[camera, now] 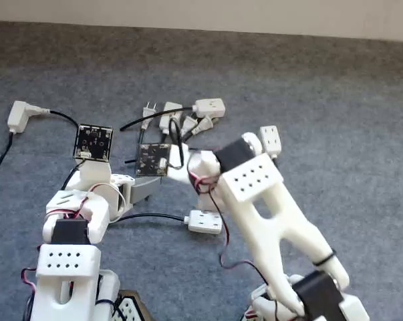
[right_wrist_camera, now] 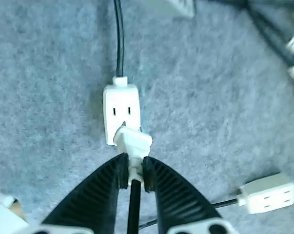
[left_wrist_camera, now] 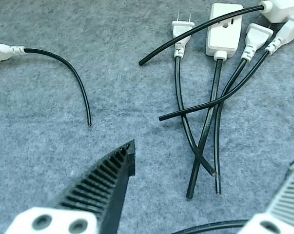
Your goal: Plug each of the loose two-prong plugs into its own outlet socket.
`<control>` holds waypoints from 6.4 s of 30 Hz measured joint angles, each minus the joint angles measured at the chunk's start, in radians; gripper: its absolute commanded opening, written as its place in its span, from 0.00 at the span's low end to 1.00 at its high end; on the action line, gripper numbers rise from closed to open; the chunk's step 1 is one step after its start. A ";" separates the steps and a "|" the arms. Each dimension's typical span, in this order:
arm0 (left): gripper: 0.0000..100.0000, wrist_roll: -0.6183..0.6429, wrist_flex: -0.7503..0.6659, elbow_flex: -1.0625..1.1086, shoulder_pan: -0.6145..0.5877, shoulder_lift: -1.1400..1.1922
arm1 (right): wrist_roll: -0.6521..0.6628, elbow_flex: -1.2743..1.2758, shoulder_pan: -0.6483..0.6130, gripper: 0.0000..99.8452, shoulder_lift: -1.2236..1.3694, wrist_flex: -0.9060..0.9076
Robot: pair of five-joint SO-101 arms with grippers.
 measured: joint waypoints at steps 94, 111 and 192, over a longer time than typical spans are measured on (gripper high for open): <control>0.44 0.000 0.000 0.006 0.000 0.000 | 0.307 0.207 0.049 0.01 -0.011 -0.152; 0.44 0.000 0.000 0.006 0.000 0.000 | 0.359 0.207 0.020 0.01 -0.011 -0.097; 0.41 -0.239 0.276 -0.236 0.253 0.250 | -0.638 -0.207 0.519 0.39 -0.250 0.169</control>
